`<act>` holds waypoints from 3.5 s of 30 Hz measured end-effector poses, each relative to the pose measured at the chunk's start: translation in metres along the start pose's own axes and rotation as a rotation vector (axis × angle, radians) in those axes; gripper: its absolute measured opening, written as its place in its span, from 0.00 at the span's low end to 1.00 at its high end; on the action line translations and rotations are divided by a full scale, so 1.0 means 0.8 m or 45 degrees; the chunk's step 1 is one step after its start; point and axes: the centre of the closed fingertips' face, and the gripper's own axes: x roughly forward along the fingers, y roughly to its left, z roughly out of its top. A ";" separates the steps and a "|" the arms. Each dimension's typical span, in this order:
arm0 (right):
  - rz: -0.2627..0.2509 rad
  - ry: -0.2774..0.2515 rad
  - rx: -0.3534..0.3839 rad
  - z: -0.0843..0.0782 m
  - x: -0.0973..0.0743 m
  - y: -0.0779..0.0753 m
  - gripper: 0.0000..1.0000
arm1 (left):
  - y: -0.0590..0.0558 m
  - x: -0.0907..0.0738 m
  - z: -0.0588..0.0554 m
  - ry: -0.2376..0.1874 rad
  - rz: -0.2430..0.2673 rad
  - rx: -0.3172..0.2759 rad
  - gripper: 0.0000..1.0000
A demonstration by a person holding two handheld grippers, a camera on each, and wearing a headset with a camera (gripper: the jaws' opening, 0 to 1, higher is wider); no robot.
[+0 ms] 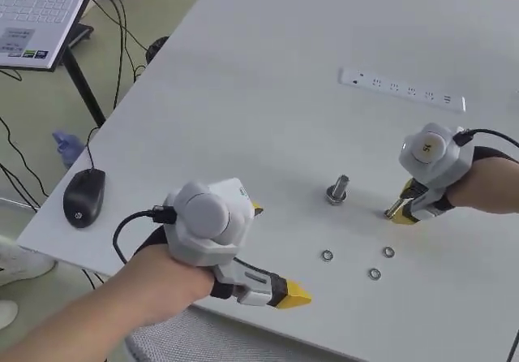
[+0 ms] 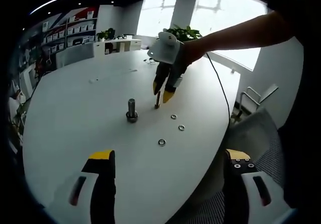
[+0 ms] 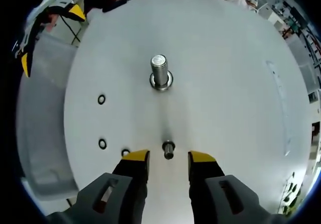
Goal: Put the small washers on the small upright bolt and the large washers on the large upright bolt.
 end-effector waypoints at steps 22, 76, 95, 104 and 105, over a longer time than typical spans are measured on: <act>-0.004 -0.086 -0.025 0.011 -0.036 0.023 0.32 | -0.007 -0.008 0.001 0.036 -0.020 0.049 0.88; -0.045 -0.072 0.054 -0.021 0.023 0.083 0.29 | -0.012 -0.034 -0.025 0.058 -0.012 0.077 0.84; -0.042 -0.049 0.038 -0.028 0.042 0.077 0.25 | -0.003 -0.032 -0.025 0.060 0.002 0.053 0.83; -0.030 -0.042 0.036 -0.027 0.039 0.080 0.22 | -0.007 -0.028 -0.030 0.074 -0.014 0.047 0.81; -0.031 -0.043 0.039 -0.027 0.039 0.081 0.22 | -0.007 -0.028 -0.031 0.077 -0.016 0.045 0.80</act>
